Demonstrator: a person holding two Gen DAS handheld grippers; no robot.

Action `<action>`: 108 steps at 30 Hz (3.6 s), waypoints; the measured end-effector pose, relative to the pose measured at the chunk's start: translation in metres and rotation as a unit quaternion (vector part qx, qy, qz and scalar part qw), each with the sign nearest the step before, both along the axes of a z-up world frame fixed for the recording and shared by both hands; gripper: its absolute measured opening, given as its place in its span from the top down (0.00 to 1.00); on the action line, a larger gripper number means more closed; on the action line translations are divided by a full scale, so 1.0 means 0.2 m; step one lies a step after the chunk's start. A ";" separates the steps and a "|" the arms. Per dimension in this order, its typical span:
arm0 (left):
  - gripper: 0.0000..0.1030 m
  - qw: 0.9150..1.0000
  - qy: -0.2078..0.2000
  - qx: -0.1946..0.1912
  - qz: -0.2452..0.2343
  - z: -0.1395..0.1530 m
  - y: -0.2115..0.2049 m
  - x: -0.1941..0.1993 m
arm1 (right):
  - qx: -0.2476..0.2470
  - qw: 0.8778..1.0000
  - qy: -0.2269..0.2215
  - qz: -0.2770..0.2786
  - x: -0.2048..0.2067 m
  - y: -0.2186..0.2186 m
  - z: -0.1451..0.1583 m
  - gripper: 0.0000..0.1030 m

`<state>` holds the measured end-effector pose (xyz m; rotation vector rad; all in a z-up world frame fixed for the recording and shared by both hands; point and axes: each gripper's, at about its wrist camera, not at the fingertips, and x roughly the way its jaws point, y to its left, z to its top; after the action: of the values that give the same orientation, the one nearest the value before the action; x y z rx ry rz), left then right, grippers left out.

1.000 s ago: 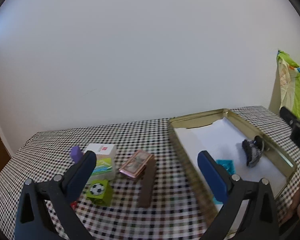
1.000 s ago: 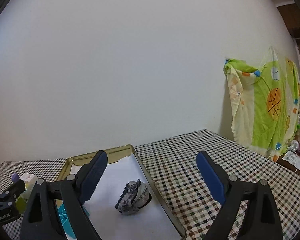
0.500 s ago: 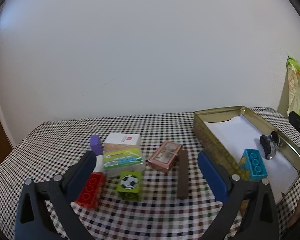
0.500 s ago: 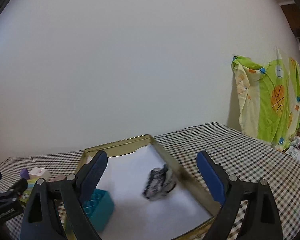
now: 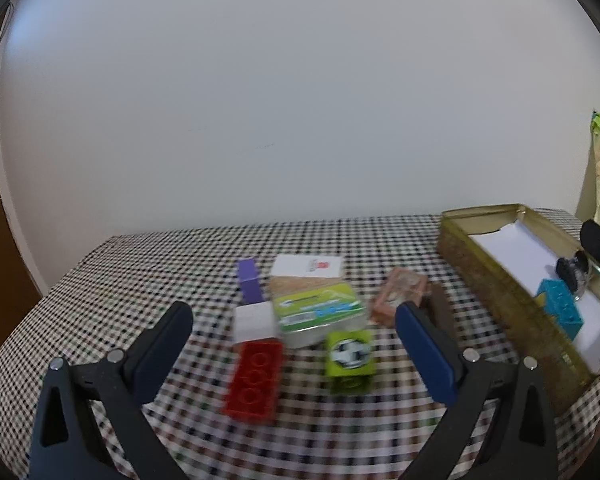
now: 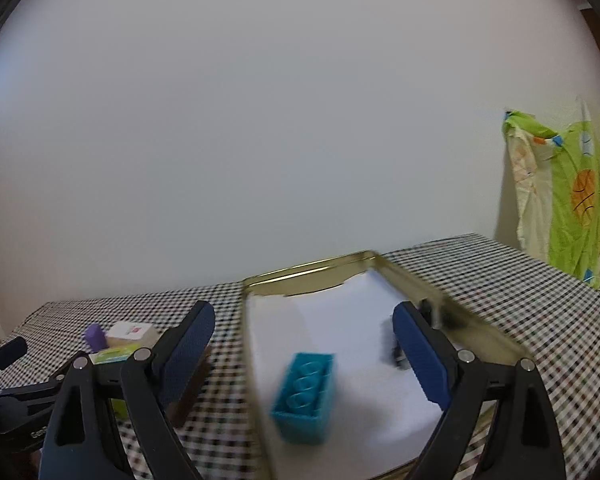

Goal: Organize rigid objects
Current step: 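Move both tools back from the tray toward the remaining objects, then grasp the red Lego brick with the left tool while the right tool grasps the brown comb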

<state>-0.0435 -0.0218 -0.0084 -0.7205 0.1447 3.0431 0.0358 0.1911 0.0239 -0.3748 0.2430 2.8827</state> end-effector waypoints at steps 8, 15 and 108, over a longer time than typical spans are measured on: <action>0.01 1.000 -0.011 0.008 0.029 -0.01 -0.25 -0.07 | 0.003 0.999 -0.020 0.032 -0.05 -0.17 -0.02 0.10; 0.01 0.997 -0.026 0.034 0.061 -0.03 -0.46 -0.12 | -0.002 0.998 -0.039 0.048 -0.09 -0.26 -0.04 0.10; 0.71 0.995 -0.058 0.054 0.058 -0.09 -0.46 -0.11 | 0.008 0.987 -0.123 0.100 -0.18 -0.55 -0.10 0.83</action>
<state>-0.0661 -0.1145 -0.0262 -0.9264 -0.0651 3.0762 0.0000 0.0809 0.0036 -0.7865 0.1466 2.9890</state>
